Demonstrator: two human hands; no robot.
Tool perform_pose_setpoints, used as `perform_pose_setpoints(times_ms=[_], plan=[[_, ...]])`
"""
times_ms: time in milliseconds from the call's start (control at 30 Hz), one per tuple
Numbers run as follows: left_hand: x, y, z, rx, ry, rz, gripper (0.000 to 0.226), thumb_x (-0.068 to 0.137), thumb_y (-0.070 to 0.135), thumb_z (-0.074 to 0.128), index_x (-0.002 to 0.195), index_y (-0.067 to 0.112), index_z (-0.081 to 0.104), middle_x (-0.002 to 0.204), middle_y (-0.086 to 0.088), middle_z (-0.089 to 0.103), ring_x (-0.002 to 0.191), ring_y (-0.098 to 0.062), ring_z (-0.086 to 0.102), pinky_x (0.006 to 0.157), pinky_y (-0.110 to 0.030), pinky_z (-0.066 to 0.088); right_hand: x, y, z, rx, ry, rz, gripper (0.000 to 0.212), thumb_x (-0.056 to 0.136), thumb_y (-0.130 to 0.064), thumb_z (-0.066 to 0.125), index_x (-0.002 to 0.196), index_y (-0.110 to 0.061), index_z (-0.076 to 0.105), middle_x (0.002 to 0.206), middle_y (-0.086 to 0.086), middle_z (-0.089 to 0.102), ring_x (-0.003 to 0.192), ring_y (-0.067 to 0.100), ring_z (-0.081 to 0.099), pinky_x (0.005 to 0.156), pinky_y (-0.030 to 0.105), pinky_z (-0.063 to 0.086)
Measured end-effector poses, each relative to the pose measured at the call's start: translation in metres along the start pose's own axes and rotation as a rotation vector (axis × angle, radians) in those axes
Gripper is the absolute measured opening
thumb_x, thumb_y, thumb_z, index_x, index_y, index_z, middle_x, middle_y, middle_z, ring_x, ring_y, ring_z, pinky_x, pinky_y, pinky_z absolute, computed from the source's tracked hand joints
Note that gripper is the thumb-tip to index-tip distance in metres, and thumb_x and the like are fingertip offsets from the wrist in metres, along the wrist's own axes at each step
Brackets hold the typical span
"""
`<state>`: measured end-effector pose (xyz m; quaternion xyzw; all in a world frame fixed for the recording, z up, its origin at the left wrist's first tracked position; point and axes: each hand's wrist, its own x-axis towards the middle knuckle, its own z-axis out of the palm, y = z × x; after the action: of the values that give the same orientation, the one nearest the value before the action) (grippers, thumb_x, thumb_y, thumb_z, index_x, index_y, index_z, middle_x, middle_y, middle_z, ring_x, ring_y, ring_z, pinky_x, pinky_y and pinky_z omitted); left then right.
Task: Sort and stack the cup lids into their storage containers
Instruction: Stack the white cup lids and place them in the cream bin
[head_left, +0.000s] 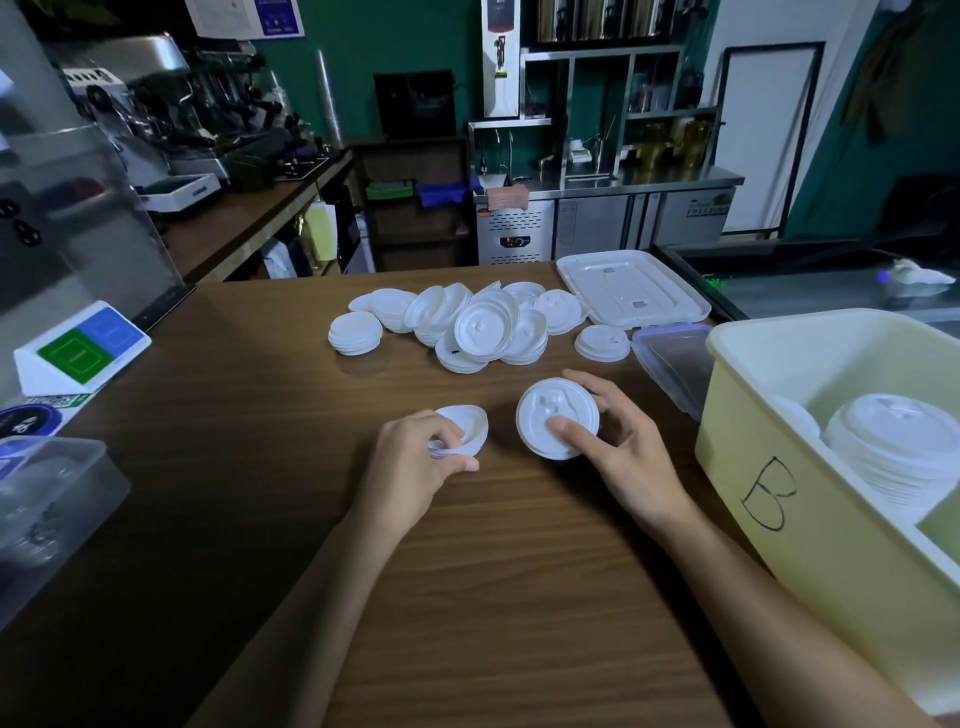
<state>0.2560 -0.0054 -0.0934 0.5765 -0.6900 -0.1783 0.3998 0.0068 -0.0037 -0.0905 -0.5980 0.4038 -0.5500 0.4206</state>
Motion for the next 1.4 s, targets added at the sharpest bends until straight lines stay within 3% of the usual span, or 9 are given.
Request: perform_pose_setpoints(times_ms=[133,233,367,567,867,1000,1167,1300,1400], plan=[[-0.001,0.008,-0.006,-0.143,0.002,-0.08,0.018,0.071,0.017,0.095,0.076,0.016,0.078,0.092,0.014,0.079,0.085,-0.001,0.073,0.078,-0.014,0.053,0.0,-0.001,0.0,-0.007,0.019,-0.012,0.045,0.092,-0.009,0.08,0.133,-0.023,0.068,0.128,-0.006,0.073,0.12,0.011,0.067,0.102,0.02,0.049],[0.0,0.011,-0.013,-0.325,-0.058,-0.151,0.008,0.085,0.009,0.084,0.084,0.015,0.079,0.097,0.011,0.08,0.091,-0.007,0.076,0.086,-0.023,0.058,0.0,-0.002,0.001,-0.002,0.035,-0.009,0.045,0.092,-0.009,0.08,0.133,-0.021,0.068,0.129,-0.005,0.073,0.117,0.009,0.068,0.097,0.016,0.048],[0.002,0.019,-0.018,-0.455,0.052,-0.092,0.008,0.094,0.005,0.073,0.094,0.013,0.073,0.089,0.002,0.078,0.082,-0.012,0.073,0.077,-0.022,0.055,0.0,-0.001,0.0,-0.012,0.037,-0.009,0.047,0.093,-0.011,0.08,0.135,-0.025,0.066,0.128,-0.003,0.073,0.117,0.011,0.068,0.097,0.016,0.049],[0.0,0.032,-0.016,-0.669,0.096,-0.076,0.015,0.104,0.006,0.059,0.107,0.016,0.069,0.099,-0.005,0.077,0.096,-0.024,0.073,0.079,-0.042,0.062,0.001,-0.004,0.002,-0.051,-0.007,-0.025,0.043,0.097,-0.011,0.075,0.136,-0.028,0.065,0.132,-0.013,0.071,0.126,0.005,0.064,0.103,0.016,0.046],[-0.007,0.038,0.01,-0.786,-0.055,-0.187,0.024,0.096,0.021,0.056,0.105,0.024,0.078,0.109,-0.006,0.075,0.099,-0.022,0.067,0.08,-0.04,0.054,0.0,-0.003,0.006,-0.004,-0.077,0.016,0.045,0.09,-0.018,0.056,0.133,-0.027,0.066,0.129,-0.009,0.071,0.126,0.012,0.062,0.107,0.026,0.045],[-0.007,0.038,0.01,-0.809,-0.089,-0.143,0.033,0.097,-0.006,0.061,0.117,0.018,0.073,0.116,-0.001,0.077,0.111,-0.017,0.07,0.083,-0.031,0.055,0.001,-0.001,0.005,0.042,-0.083,0.048,0.046,0.091,-0.018,0.051,0.133,-0.027,0.067,0.132,-0.005,0.07,0.129,0.019,0.061,0.115,0.043,0.044],[-0.008,0.044,0.01,-1.047,-0.147,-0.208,0.034,0.098,-0.007,0.06,0.126,0.01,0.068,0.125,-0.009,0.074,0.118,-0.021,0.069,0.095,-0.034,0.057,0.001,0.0,0.006,0.049,-0.08,0.068,0.047,0.09,-0.019,0.052,0.135,-0.026,0.066,0.132,-0.005,0.07,0.13,0.018,0.06,0.118,0.045,0.042],[-0.009,0.047,0.013,-0.828,-0.052,-0.139,0.031,0.094,0.002,0.072,0.12,0.019,0.073,0.117,0.0,0.077,0.11,-0.014,0.071,0.09,-0.033,0.057,0.002,0.002,0.006,0.023,-0.104,0.069,0.046,0.091,-0.023,0.051,0.133,-0.031,0.067,0.135,-0.007,0.068,0.135,0.019,0.056,0.121,0.05,0.038],[-0.01,0.049,0.019,-0.679,0.037,-0.057,0.03,0.085,0.005,0.083,0.11,0.022,0.078,0.103,0.002,0.077,0.084,-0.01,0.067,0.078,-0.024,0.055,0.002,0.002,0.008,-0.013,-0.143,0.084,0.041,0.096,-0.036,0.049,0.133,-0.042,0.067,0.138,-0.011,0.066,0.14,0.018,0.052,0.123,0.054,0.035]])
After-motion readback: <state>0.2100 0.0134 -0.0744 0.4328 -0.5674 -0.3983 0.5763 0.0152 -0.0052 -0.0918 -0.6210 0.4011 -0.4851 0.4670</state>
